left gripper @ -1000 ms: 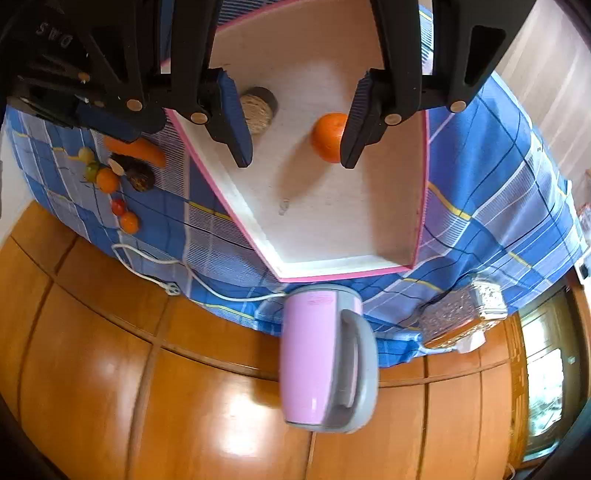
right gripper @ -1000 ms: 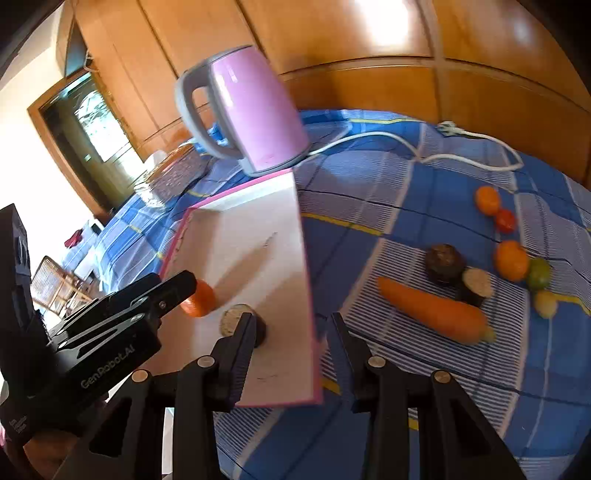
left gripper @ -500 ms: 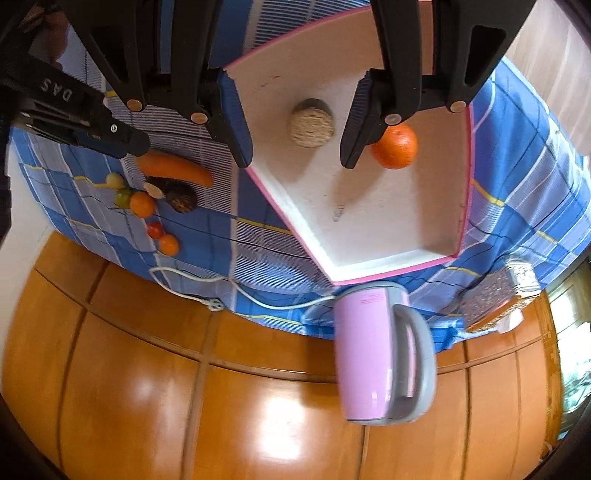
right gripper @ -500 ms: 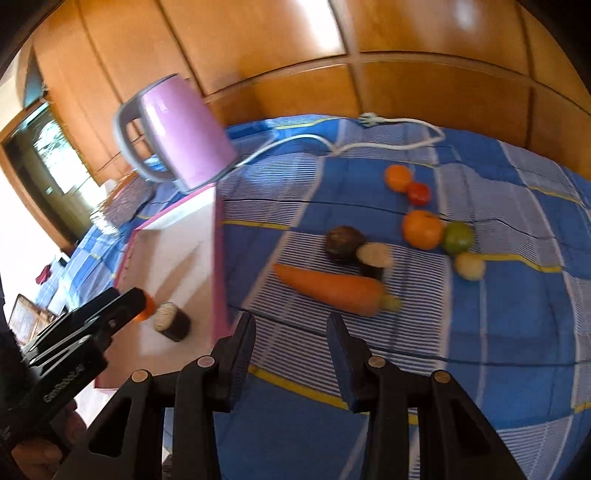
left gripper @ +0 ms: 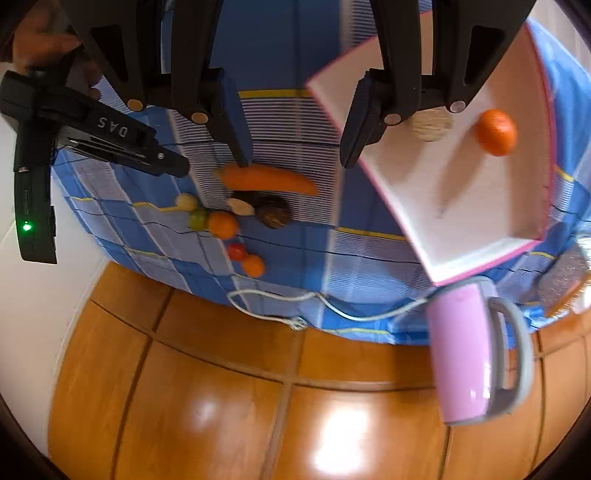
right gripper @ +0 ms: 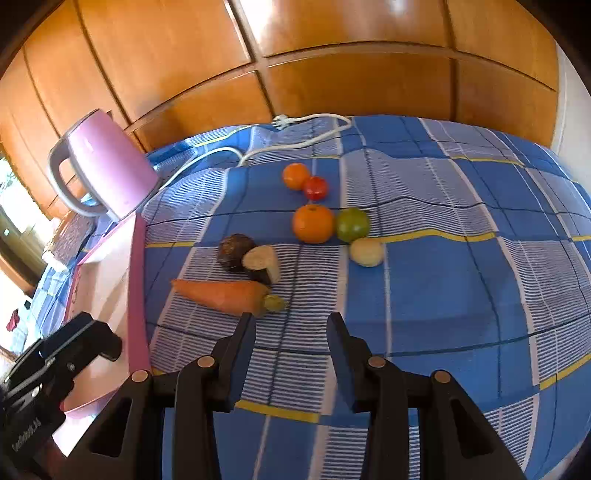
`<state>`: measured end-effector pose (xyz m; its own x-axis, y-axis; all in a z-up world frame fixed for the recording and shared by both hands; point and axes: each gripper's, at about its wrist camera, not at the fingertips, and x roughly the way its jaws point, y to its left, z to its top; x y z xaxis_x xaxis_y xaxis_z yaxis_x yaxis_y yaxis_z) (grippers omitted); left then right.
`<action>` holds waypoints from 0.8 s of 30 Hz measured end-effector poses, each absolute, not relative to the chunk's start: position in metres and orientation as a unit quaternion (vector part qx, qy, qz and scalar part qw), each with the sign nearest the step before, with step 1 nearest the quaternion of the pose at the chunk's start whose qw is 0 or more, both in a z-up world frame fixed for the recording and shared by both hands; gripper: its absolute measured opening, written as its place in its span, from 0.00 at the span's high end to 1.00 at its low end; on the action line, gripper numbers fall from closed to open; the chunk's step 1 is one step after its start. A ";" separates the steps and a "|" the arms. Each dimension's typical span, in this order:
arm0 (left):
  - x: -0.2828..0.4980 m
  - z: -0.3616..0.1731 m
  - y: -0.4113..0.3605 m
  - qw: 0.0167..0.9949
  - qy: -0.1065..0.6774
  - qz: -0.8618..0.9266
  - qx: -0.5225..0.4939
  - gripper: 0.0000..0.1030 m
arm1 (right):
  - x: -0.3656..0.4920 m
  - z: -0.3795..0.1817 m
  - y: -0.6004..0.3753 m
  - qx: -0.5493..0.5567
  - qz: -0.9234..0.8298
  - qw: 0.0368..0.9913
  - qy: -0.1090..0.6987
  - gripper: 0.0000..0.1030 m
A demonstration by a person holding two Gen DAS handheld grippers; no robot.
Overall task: Organize fruits
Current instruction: 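Move both tools back from the tray toward the remaining produce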
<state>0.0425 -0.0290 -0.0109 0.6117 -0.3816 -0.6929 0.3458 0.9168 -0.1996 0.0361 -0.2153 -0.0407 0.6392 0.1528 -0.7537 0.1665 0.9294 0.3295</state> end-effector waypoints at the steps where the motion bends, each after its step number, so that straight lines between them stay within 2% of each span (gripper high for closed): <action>1: 0.044 -0.012 -0.034 0.895 0.394 -0.207 -0.021 0.57 | 0.036 -0.042 -0.218 0.190 -0.007 0.885 0.425 0.61; 4: 0.047 -0.017 -0.048 0.888 0.401 -0.222 -0.011 0.64 | 0.036 -0.045 -0.224 0.194 -0.013 0.883 0.427 0.61; 20: 0.074 -0.047 -0.096 0.870 0.411 -0.259 0.079 0.63 | 0.035 -0.060 -0.245 0.219 -0.022 0.874 0.433 0.61; 21: 0.075 -0.048 -0.098 0.868 0.413 -0.262 0.083 0.60 | 0.035 -0.060 -0.246 0.219 -0.022 0.874 0.433 0.61; 22: 0.076 -0.049 -0.101 0.865 0.414 -0.268 0.093 0.50 | 0.036 -0.060 -0.247 0.221 -0.023 0.874 0.433 0.61; 24: 0.076 -0.050 -0.105 0.865 0.407 -0.269 0.112 0.40 | 0.036 -0.061 -0.249 0.226 -0.023 0.872 0.433 0.61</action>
<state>0.0763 -0.1052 -0.0502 0.5230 -0.3751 -0.7653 0.5573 0.8299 -0.0260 0.0359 -0.2486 -0.0613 0.6239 0.1550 -0.7660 0.2359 0.8971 0.3736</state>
